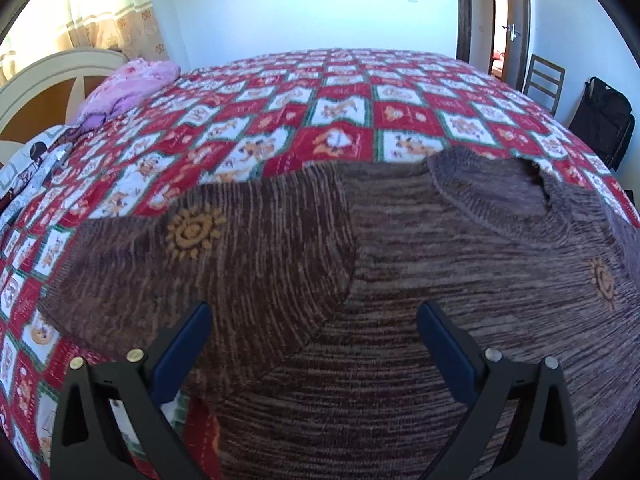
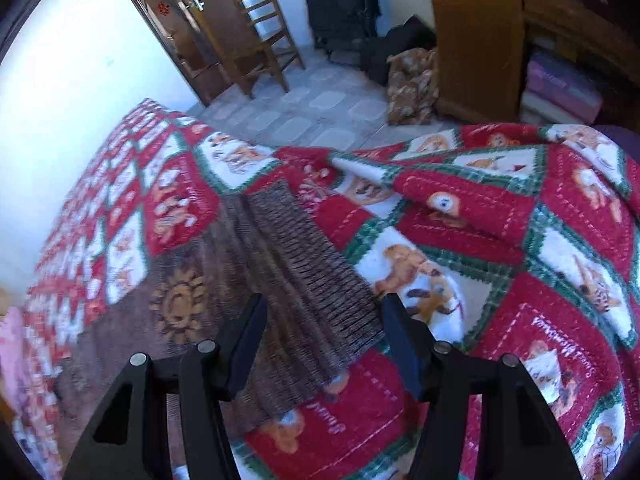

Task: Fold small clothes
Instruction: 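Reach the right tool to the sweater sleeve cuff and close on it, then lift the sleeve with the right tool and lay it across the sweater body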

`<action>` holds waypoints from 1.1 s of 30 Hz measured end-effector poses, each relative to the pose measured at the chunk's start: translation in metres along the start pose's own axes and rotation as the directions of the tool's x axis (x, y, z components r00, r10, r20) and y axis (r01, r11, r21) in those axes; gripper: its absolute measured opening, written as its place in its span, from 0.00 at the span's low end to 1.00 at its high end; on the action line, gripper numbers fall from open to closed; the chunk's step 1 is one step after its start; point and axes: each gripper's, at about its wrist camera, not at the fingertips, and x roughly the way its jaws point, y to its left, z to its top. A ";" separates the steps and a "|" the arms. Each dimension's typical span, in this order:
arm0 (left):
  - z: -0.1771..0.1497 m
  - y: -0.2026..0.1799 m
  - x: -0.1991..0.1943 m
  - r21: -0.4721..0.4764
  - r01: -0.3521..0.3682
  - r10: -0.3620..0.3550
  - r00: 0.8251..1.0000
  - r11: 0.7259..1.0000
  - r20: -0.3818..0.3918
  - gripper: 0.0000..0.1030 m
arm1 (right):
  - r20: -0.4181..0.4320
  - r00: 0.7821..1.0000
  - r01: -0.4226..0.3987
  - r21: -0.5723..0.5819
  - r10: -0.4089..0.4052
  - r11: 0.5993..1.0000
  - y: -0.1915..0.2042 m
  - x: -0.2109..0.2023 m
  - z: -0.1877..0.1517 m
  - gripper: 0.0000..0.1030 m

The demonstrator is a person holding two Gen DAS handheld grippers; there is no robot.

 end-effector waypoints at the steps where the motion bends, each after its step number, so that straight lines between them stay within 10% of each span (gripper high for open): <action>1: -0.001 0.000 0.003 0.000 -0.001 0.001 1.000 1.000 -0.009 1.00 | 0.009 1.000 0.026 -0.019 -0.026 0.999 0.001 0.001 -0.001 0.52; 8: -0.006 0.001 0.004 -0.020 0.015 -0.015 1.000 1.000 0.006 1.00 | 0.021 1.000 -0.002 -0.100 0.005 0.995 0.005 -0.003 -0.002 0.14; 20: -0.001 0.008 -0.003 0.000 0.042 -0.042 0.999 0.999 0.007 1.00 | 0.101 0.984 -0.126 -0.180 0.146 0.975 0.056 -0.074 0.000 0.11; 33: -0.017 0.053 -0.042 -0.030 0.056 -0.054 0.996 0.998 0.071 1.00 | -0.131 0.871 -0.462 -0.546 0.474 0.699 0.293 -0.110 -0.163 0.11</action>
